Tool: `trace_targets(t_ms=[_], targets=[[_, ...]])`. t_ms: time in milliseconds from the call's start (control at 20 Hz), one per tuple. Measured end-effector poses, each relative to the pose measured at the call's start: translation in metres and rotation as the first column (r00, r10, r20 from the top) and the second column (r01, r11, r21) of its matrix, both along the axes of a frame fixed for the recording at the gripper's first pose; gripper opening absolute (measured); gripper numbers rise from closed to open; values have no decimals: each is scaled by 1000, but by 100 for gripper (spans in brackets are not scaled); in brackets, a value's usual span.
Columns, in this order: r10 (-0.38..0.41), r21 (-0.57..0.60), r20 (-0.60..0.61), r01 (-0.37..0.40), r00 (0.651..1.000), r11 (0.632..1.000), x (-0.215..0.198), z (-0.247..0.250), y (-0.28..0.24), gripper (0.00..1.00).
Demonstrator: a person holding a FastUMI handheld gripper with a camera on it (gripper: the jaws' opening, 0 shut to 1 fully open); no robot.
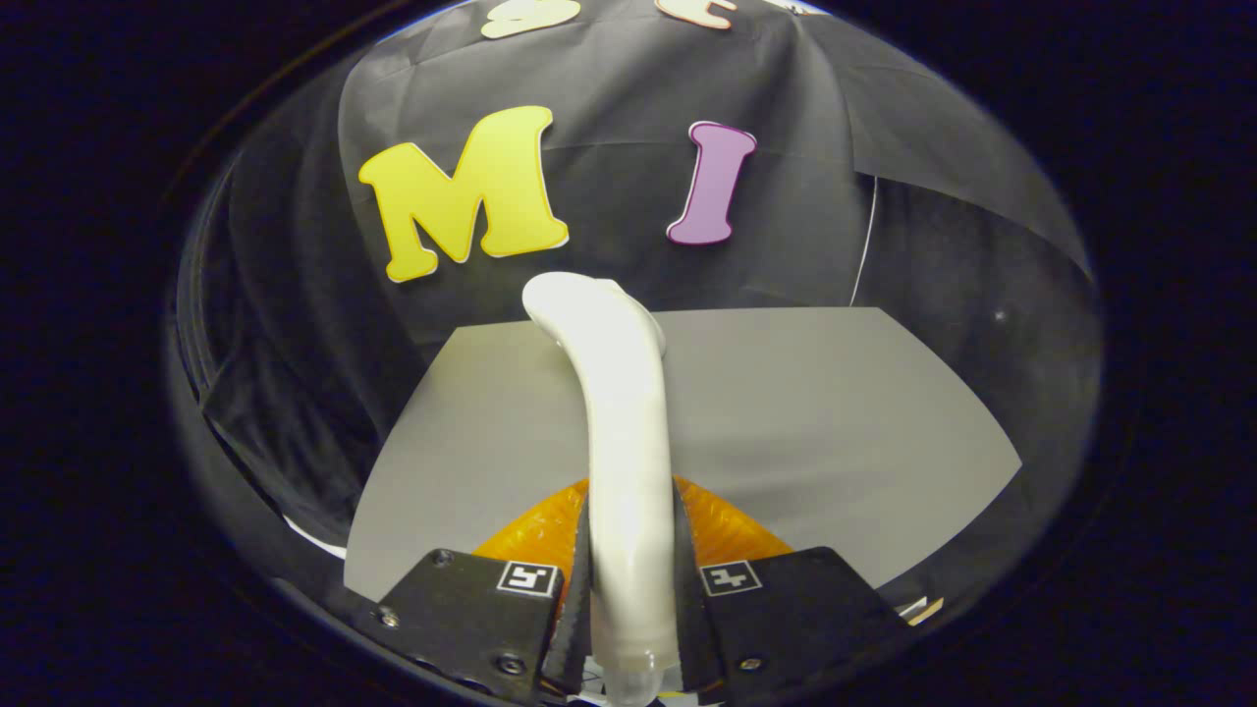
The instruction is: Iron the clothes twice with a garment steamer, once on the left side and once on the right side.
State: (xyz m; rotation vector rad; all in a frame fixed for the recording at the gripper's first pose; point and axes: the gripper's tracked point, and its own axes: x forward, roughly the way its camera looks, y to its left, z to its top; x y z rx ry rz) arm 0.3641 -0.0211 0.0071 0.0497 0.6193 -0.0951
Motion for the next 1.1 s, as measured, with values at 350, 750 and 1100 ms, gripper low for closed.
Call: trace_targets(t_ms=[350,750,1100], targets=[[-12,122,40,7,999,992,-30,3,15,35],[-61,127,254,29,965,992,-88,73,40,34],[-67,133,426,11,902,991,-140,139,96,34]])
